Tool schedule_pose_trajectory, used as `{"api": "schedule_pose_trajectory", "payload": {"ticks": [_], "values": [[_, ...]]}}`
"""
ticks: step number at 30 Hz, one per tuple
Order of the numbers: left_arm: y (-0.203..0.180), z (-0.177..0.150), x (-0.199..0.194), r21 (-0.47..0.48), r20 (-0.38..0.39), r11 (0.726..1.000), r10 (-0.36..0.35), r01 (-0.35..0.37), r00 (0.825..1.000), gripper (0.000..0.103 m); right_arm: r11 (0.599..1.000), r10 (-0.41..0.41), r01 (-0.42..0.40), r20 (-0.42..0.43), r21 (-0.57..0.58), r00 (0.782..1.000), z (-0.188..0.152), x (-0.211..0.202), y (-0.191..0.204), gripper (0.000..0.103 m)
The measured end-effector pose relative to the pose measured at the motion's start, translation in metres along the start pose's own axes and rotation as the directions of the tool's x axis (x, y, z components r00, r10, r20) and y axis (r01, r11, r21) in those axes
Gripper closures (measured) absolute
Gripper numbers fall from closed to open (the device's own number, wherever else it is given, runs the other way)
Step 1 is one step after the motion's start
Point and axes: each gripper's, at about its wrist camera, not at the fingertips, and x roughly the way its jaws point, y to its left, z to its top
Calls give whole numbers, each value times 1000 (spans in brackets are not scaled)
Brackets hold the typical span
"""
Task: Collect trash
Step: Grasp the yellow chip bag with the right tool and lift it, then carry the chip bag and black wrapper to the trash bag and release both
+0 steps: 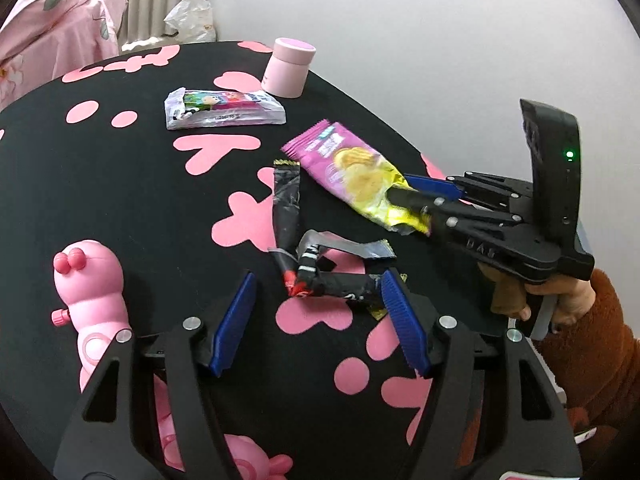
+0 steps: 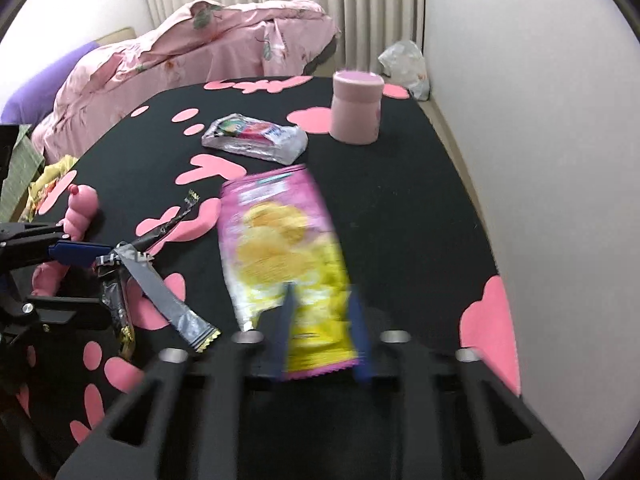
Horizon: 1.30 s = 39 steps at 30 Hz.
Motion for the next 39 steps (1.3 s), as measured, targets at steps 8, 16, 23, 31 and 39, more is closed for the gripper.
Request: {"api": "schedule_pose_trajectory", "payload": {"ticks": [8, 16, 23, 31, 39], "values": [[3, 6, -10, -76, 50, 996, -41, 45, 998, 41, 999, -13, 9, 79, 51, 997, -4, -38, -13, 94], [-7, 4, 5, -16, -5, 987, 161, -161, 987, 77, 996, -19, 11, 103, 85, 994, -2, -48, -18, 94], [-9, 9, -37, -16, 119, 983, 183, -182, 976, 81, 999, -3, -4, 196, 39, 981, 25, -80, 5, 94], [13, 4, -121, -75, 284, 962, 274, -263, 919, 81, 998, 35, -21, 283, -52, 959, 63, -108, 65, 94], [90, -36, -222, -281, 369, 892, 440, -353, 819, 80, 970, 136, -66, 300, -234, 944, 94, -118, 163, 94]]}}
